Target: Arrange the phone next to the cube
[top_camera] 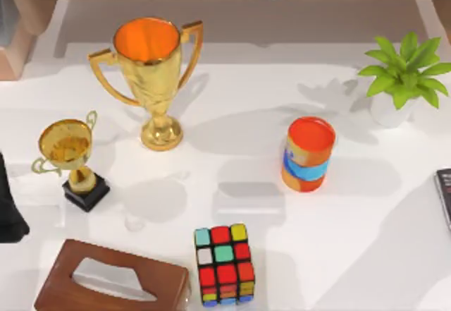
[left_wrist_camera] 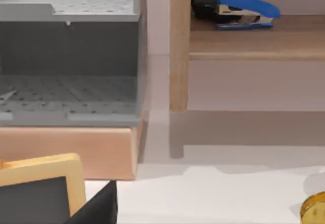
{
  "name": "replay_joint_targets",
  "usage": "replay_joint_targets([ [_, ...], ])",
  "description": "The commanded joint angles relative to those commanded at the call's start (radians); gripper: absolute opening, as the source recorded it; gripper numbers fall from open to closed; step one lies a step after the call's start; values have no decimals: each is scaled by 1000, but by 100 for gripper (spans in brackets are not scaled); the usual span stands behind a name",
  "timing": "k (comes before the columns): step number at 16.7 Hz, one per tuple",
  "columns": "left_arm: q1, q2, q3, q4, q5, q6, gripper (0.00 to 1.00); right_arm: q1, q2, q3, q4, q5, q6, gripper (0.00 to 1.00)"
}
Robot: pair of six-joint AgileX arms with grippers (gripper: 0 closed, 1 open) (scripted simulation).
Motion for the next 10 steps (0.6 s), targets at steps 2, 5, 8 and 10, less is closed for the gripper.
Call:
replay_joint_targets([
  [2,0,0,0,0,0,0,100,0,-1,1,-2,0,0,0],
  [5,0,0,0,0,0,0,100,0,3,-1,0,0,2,0],
  [8,0,0,0,0,0,0,100,23,-39,31,-7,3,34,0],
  [10,0,0,0,0,0,0,100,60,-81,50,-16,6,87,0],
])
